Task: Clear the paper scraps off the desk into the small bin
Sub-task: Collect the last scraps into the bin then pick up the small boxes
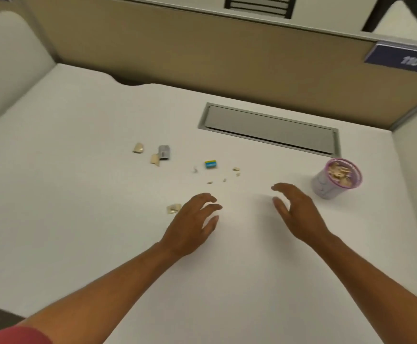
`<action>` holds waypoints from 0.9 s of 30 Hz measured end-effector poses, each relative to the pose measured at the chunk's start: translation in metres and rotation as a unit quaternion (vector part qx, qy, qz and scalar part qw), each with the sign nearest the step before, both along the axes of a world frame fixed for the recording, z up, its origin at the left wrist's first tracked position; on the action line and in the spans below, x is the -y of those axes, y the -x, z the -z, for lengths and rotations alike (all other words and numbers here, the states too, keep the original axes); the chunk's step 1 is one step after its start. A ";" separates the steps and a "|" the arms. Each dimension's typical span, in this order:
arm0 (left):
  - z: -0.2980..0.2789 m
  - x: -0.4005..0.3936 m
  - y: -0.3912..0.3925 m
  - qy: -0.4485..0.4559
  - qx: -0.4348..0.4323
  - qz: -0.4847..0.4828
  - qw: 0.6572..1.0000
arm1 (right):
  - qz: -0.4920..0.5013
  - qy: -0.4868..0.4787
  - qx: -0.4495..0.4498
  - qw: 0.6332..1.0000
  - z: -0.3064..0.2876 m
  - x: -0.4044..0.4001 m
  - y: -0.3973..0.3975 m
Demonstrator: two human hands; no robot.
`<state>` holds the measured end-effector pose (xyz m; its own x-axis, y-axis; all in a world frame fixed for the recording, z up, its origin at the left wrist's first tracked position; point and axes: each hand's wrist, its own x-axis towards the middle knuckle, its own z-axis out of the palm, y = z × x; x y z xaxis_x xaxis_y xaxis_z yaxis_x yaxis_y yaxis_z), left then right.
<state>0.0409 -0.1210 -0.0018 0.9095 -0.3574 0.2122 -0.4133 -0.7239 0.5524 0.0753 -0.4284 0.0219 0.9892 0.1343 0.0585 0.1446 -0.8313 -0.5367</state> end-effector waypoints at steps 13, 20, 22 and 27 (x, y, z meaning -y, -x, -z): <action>0.017 -0.184 -0.122 -0.134 -0.106 -0.157 0.973 | -0.010 0.073 -0.132 0.988 0.042 -0.114 -0.060; 0.040 -0.198 -0.151 -0.249 -0.149 -0.099 0.952 | 0.007 0.110 -0.136 0.985 0.051 -0.139 -0.053; 0.043 -0.196 -0.139 -0.238 -0.136 -0.077 0.959 | -0.005 0.107 -0.130 0.986 0.053 -0.154 -0.042; 0.051 -0.171 -0.088 -0.211 -0.110 -0.022 0.971 | -0.085 0.107 -0.097 0.986 0.060 -0.204 0.000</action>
<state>0.1293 0.0505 -0.0525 0.9329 -0.3297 -0.1449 -0.2823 -0.9192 0.2744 0.0752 -0.2245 -0.0378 0.9411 0.2880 -0.1772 0.2039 -0.9014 -0.3821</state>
